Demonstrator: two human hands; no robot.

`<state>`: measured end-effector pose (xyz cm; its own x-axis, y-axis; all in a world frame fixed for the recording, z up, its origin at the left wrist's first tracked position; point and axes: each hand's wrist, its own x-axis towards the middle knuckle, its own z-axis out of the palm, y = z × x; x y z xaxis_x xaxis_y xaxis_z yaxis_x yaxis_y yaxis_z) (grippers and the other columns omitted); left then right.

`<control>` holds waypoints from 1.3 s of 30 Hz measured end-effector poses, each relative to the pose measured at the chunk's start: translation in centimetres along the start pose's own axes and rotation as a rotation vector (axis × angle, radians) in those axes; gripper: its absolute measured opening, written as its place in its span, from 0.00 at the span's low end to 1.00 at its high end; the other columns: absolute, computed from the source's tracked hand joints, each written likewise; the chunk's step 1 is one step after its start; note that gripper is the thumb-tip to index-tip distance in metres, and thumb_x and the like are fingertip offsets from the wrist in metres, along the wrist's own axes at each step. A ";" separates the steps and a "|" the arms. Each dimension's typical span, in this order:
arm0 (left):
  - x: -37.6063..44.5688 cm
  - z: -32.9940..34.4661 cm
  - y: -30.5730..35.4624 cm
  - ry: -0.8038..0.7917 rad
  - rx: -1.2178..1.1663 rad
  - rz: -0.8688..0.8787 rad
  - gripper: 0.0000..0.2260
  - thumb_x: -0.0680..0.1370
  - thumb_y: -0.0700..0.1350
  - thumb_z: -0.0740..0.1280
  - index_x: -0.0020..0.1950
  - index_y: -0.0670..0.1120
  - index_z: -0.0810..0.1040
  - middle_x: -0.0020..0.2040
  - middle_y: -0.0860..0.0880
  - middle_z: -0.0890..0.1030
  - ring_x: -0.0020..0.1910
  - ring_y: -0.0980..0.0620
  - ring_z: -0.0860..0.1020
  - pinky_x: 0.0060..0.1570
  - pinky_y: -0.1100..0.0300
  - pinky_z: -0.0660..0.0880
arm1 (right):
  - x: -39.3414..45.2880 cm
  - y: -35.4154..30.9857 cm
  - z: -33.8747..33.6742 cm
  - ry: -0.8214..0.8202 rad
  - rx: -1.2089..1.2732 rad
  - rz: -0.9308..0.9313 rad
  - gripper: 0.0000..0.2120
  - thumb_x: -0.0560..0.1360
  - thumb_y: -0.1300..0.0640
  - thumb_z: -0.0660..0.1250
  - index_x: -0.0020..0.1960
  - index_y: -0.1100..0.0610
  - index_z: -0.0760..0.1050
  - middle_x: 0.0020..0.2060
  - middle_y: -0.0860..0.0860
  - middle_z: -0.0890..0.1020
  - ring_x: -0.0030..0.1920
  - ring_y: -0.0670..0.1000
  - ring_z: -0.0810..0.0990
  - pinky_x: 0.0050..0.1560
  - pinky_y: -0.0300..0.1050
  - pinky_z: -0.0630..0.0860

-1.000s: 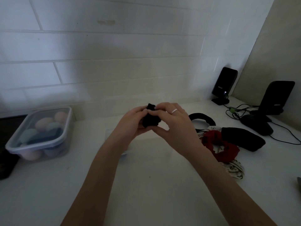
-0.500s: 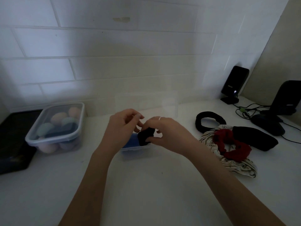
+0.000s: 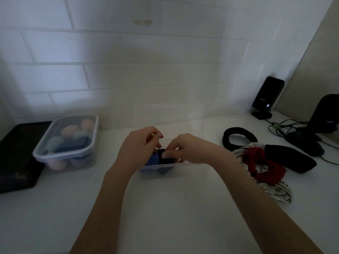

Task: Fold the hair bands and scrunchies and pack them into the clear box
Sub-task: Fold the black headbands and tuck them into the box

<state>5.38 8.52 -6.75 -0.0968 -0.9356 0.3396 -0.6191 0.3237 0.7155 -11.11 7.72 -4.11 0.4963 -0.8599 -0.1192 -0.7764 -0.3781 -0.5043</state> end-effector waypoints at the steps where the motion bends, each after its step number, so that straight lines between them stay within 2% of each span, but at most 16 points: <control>1: 0.0 0.0 0.0 -0.009 0.019 0.001 0.08 0.78 0.45 0.60 0.45 0.50 0.79 0.36 0.54 0.83 0.34 0.57 0.81 0.43 0.55 0.79 | -0.1 0.3 -0.1 0.019 0.063 0.016 0.11 0.75 0.50 0.67 0.50 0.56 0.82 0.44 0.53 0.85 0.42 0.52 0.83 0.49 0.50 0.81; 4: 0.0 0.0 -0.1 -0.036 0.071 0.009 0.08 0.78 0.46 0.60 0.45 0.51 0.78 0.36 0.55 0.83 0.34 0.58 0.81 0.44 0.54 0.79 | -0.4 0.8 -0.1 0.058 0.095 0.019 0.05 0.71 0.56 0.72 0.47 0.54 0.82 0.45 0.49 0.84 0.42 0.50 0.83 0.47 0.51 0.82; 7: 0.1 0.0 -0.1 -0.055 0.113 0.009 0.07 0.79 0.47 0.60 0.45 0.53 0.78 0.36 0.55 0.83 0.34 0.59 0.81 0.44 0.55 0.78 | -0.4 0.5 0.3 0.044 0.044 0.056 0.08 0.69 0.55 0.75 0.45 0.54 0.77 0.47 0.50 0.81 0.44 0.51 0.81 0.44 0.43 0.78; 10: 0.1 0.1 -0.1 -0.070 0.144 0.016 0.07 0.79 0.47 0.60 0.45 0.52 0.78 0.37 0.56 0.83 0.34 0.59 0.81 0.44 0.56 0.78 | 0.1 -0.1 0.9 0.075 0.037 0.071 0.12 0.67 0.54 0.76 0.45 0.54 0.75 0.42 0.48 0.77 0.38 0.46 0.76 0.36 0.35 0.71; 13: 0.2 0.2 -0.1 -0.078 0.168 0.008 0.07 0.79 0.48 0.60 0.45 0.52 0.78 0.37 0.56 0.83 0.34 0.59 0.81 0.44 0.55 0.77 | 0.7 -0.5 1.1 0.094 -0.011 0.086 0.13 0.67 0.55 0.75 0.44 0.55 0.72 0.36 0.43 0.71 0.38 0.47 0.73 0.34 0.36 0.68; 16: 0.2 0.3 -0.2 -0.084 0.171 -0.008 0.07 0.78 0.48 0.61 0.45 0.53 0.78 0.38 0.56 0.83 0.35 0.58 0.81 0.44 0.55 0.77 | 1.1 -0.6 1.2 0.082 -0.061 0.118 0.12 0.68 0.52 0.75 0.44 0.55 0.74 0.40 0.47 0.74 0.41 0.50 0.74 0.41 0.41 0.72; 19: 0.2 0.4 -0.4 -0.112 0.228 -0.020 0.07 0.78 0.48 0.61 0.44 0.54 0.78 0.40 0.55 0.84 0.38 0.56 0.81 0.44 0.54 0.77 | 0.8 0.0 0.8 0.054 0.020 0.113 0.09 0.69 0.54 0.74 0.47 0.56 0.79 0.46 0.52 0.81 0.40 0.49 0.77 0.38 0.38 0.74; 23: 0.4 0.5 -0.5 -0.115 0.313 -0.014 0.07 0.77 0.49 0.61 0.44 0.53 0.79 0.42 0.53 0.84 0.40 0.54 0.79 0.42 0.57 0.75 | 0.4 0.4 0.3 0.024 0.072 0.104 0.06 0.68 0.57 0.74 0.45 0.51 0.80 0.45 0.50 0.83 0.40 0.48 0.79 0.37 0.36 0.72; 27: 0.4 0.8 -0.5 -0.144 0.353 -0.021 0.09 0.77 0.48 0.60 0.47 0.52 0.80 0.42 0.52 0.84 0.40 0.53 0.77 0.40 0.58 0.72 | 1.1 0.0 0.7 0.010 -0.005 0.097 0.07 0.67 0.57 0.74 0.44 0.52 0.79 0.45 0.50 0.83 0.43 0.50 0.80 0.40 0.38 0.73; 32: 0.5 0.8 -0.2 -0.173 0.390 -0.021 0.10 0.76 0.46 0.60 0.50 0.50 0.80 0.44 0.51 0.84 0.41 0.51 0.77 0.40 0.58 0.72 | 2.0 -0.6 1.4 0.056 -0.170 0.199 0.09 0.67 0.48 0.73 0.34 0.46 0.74 0.41 0.46 0.82 0.32 0.48 0.78 0.41 0.42 0.76; 36: 0.5 0.7 -0.1 -0.179 0.410 -0.020 0.10 0.76 0.46 0.60 0.50 0.51 0.80 0.45 0.51 0.84 0.42 0.51 0.77 0.41 0.58 0.71 | 2.3 -0.9 1.5 0.065 -0.218 0.227 0.07 0.68 0.47 0.72 0.41 0.48 0.77 0.43 0.49 0.84 0.34 0.51 0.81 0.43 0.42 0.78; 39: 0.4 0.8 -0.2 -0.181 0.412 -0.016 0.10 0.76 0.47 0.60 0.50 0.53 0.80 0.45 0.53 0.84 0.41 0.53 0.75 0.40 0.58 0.70 | 2.0 -0.6 1.7 0.054 -0.129 0.219 0.08 0.69 0.46 0.72 0.36 0.47 0.75 0.39 0.48 0.82 0.33 0.51 0.81 0.37 0.40 0.75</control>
<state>4.84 7.96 -7.18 -0.1971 -0.9613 0.1923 -0.8767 0.2606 0.4043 -9.01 6.77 -5.47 0.2922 -0.9418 -0.1663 -0.9079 -0.2185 -0.3578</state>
